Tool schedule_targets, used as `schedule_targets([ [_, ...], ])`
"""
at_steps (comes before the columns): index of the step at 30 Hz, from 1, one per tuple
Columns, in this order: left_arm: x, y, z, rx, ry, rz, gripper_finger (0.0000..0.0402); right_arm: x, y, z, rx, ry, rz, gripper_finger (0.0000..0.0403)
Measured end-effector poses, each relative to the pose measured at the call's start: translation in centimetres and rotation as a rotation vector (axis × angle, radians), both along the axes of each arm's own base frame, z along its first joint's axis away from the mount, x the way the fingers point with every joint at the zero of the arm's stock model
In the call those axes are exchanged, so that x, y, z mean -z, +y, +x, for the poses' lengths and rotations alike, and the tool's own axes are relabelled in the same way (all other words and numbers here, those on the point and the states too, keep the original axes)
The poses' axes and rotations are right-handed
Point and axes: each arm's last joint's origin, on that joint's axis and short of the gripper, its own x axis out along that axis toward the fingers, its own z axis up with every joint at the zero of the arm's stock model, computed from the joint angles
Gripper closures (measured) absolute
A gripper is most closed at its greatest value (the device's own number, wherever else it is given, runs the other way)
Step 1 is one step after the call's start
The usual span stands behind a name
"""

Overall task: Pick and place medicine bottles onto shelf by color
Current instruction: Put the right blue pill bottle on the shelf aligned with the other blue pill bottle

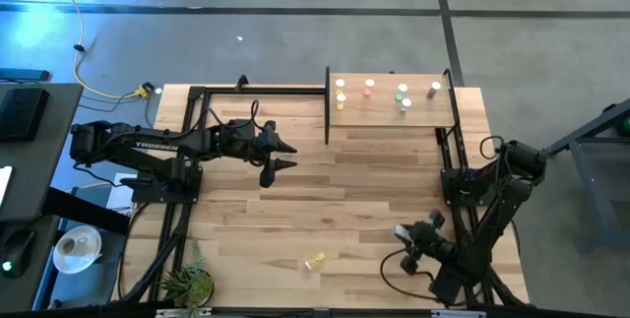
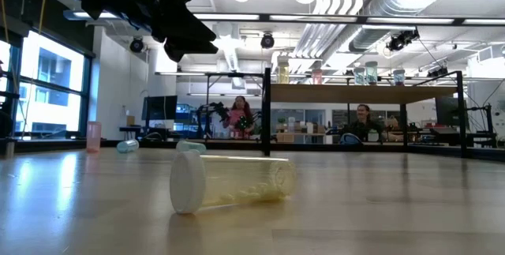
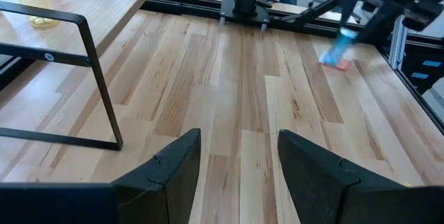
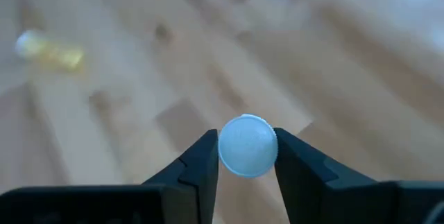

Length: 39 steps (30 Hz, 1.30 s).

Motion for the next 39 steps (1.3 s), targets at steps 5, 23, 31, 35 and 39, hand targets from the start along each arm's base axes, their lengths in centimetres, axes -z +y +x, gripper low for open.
schedule_targets([
  [5,0.0,0.0,0.0,0.000,0.000,0.000,0.0218,-2.1,-2.1,1.0,0.135,0.019,-0.125,0.0290],
  [23,0.0,0.0,0.0,0.011,0.003,0.024,0.0218,-10.4,-11.7,2.7,0.292,-0.030,-0.223,0.0290],
  [31,0.0,0.0,0.0,0.011,0.003,0.024,0.0218,-14.3,-17.3,-0.2,0.342,-0.068,-0.224,0.0290],
  [35,0.0,0.0,0.0,0.011,0.003,0.024,0.0218,-15.6,-19.4,-2.2,0.391,-0.105,-0.212,0.0290],
  [39,0.0,0.0,0.0,0.011,0.003,0.023,0.0218,-16.4,-21.2,-4.0,0.457,-0.140,-0.204,0.0290],
])
